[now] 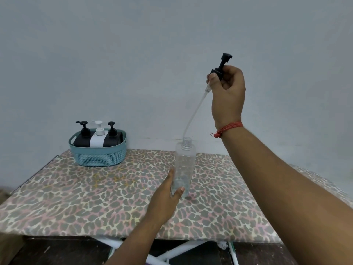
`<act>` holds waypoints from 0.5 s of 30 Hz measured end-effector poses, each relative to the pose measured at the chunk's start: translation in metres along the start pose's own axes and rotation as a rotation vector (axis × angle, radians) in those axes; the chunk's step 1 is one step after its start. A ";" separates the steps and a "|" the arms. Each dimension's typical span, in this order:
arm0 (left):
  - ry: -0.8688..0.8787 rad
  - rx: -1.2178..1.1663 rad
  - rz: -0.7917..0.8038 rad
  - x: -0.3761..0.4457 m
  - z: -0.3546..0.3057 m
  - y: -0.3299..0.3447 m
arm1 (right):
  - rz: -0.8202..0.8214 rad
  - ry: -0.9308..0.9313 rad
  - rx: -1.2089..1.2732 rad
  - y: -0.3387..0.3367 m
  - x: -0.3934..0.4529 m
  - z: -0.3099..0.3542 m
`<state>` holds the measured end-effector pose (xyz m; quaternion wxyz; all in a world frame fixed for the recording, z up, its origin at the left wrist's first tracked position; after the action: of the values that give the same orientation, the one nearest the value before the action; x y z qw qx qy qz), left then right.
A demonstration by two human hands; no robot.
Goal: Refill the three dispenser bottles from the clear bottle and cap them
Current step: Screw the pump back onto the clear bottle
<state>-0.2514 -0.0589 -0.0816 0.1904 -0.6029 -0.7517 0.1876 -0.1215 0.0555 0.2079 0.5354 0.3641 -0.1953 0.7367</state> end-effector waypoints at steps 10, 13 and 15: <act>0.010 0.006 0.003 0.001 0.001 0.001 | -0.022 -0.063 0.044 -0.003 -0.001 0.013; 0.011 0.000 0.001 0.001 0.003 0.001 | -0.018 -0.089 0.042 -0.004 0.004 0.019; 0.011 0.001 -0.001 0.002 0.003 0.001 | 0.004 -0.077 0.018 -0.004 0.004 0.017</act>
<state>-0.2528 -0.0572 -0.0848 0.1947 -0.6035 -0.7509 0.1845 -0.1128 0.0475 0.2216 0.5228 0.3968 -0.2099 0.7247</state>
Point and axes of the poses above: each hand's wrist, its own x-axis towards the middle knuckle, its own y-axis out of the palm, z = x × y, the point moved 5 cm from there along x, towards the middle knuckle, and after that the axes turned 13 degrees about z, right-handed, at the moved point
